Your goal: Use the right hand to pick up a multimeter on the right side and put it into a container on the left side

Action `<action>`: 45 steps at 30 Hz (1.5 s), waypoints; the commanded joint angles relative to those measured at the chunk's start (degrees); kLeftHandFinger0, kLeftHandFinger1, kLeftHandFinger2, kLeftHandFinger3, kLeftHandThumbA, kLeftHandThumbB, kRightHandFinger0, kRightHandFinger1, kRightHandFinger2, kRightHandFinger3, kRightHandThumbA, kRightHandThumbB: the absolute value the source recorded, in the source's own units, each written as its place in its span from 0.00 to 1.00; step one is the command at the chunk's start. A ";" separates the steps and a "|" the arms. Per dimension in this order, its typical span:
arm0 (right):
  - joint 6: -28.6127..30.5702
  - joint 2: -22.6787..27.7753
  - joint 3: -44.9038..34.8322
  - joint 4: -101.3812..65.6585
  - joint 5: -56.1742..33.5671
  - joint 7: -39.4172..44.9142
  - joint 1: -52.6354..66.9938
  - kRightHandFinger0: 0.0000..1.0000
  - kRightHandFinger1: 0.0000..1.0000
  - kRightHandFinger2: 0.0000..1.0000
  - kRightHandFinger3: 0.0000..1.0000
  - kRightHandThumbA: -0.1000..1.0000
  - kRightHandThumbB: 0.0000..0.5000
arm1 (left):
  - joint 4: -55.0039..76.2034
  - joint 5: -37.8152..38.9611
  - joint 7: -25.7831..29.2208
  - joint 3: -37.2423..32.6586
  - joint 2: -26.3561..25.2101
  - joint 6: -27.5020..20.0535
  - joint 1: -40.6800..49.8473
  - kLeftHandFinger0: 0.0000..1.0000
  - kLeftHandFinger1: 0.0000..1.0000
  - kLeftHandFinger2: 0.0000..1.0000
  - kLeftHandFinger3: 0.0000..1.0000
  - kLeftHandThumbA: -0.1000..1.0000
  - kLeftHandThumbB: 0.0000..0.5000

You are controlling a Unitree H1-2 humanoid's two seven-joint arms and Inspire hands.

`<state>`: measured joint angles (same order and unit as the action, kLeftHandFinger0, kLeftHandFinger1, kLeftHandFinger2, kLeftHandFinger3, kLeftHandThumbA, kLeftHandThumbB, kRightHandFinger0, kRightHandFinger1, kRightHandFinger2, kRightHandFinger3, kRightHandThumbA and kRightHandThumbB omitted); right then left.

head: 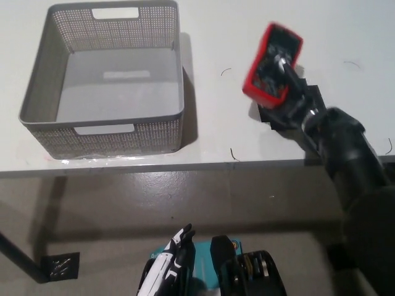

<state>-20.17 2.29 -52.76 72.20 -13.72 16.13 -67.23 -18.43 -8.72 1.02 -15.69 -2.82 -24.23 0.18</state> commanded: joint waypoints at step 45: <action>17.07 -12.54 57.25 6.24 12.70 -16.47 -16.95 0.10 0.51 0.86 0.91 0.00 0.28 | 0.80 -1.59 0.58 -3.54 0.85 -2.70 1.85 1.00 1.00 1.00 1.00 1.00 1.00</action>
<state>-12.81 -10.18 -1.45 79.28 -9.35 5.77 -80.37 -18.93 -10.29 1.14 -18.95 -2.73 -24.58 2.33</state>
